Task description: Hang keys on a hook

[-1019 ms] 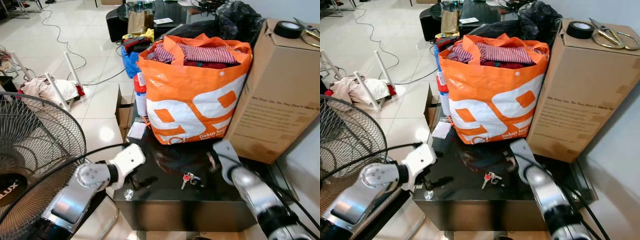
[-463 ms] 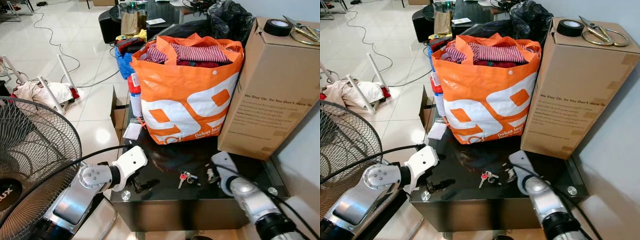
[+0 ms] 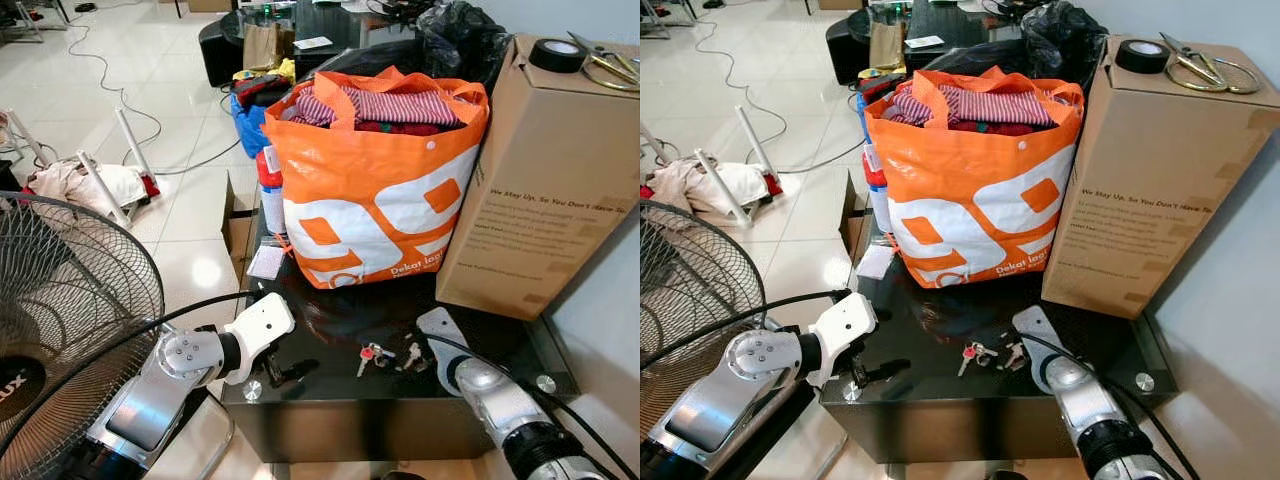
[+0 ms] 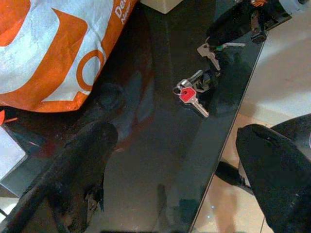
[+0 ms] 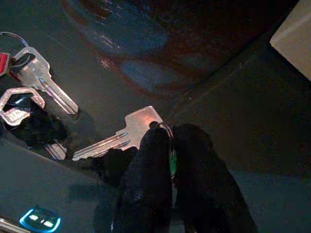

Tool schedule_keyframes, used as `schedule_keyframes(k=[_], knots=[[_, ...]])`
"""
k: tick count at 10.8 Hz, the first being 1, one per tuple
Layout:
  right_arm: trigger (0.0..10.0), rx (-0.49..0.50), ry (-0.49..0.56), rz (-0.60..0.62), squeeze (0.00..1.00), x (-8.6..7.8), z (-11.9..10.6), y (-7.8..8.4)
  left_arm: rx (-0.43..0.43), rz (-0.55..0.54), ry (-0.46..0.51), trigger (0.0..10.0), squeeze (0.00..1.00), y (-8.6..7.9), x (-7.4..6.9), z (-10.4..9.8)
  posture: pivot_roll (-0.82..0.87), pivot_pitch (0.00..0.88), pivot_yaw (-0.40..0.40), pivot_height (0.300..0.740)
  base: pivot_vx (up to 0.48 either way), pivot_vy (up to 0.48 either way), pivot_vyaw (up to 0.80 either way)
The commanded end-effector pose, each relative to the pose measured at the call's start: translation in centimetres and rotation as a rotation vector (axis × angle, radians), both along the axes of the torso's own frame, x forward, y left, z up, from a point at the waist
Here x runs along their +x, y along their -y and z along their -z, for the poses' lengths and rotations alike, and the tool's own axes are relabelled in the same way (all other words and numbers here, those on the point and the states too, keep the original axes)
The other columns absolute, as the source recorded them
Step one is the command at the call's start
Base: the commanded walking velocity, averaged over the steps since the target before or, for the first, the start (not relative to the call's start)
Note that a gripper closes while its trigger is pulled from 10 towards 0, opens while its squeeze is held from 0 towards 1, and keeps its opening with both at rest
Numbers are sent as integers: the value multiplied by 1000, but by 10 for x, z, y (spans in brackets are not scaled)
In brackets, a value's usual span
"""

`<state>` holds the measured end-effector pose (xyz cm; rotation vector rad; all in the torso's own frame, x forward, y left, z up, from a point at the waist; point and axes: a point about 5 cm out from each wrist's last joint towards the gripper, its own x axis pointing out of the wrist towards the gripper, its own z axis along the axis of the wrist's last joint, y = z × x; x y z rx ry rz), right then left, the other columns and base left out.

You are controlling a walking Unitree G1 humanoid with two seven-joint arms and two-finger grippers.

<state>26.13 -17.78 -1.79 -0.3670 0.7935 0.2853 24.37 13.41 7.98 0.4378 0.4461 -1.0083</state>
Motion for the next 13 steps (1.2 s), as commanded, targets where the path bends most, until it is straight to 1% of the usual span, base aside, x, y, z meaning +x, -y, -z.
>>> schedule_keyframes(k=[1, 2, 6, 13], knots=[[10000, -3, 20, 8, 1000, 6, -3, 0, 7, -11, 9, 10000, 86, -3, 1, -1, -125, 0, 35, 740, 0, 0, 0], [10000, -6, 20, 7, 0, 7, -3, -1, 9, -10, 10, 10000, 82, -3, 2, -2, -124, 0, 35, 740, 0, 0, 0], [10000, -10, 18, -4, 0, 9, -2, -1, 9, -12, 14, 10000, 82, -2, 2, -1, -122, 0, 27, 740, 0, 0, 0], [10000, -9, -12, -31, 0, 11, -4, 8, 4, -8, 21, 10000, 82, 1, 5, -1, -129, 0, 27, 740, 0, 0, 0]])
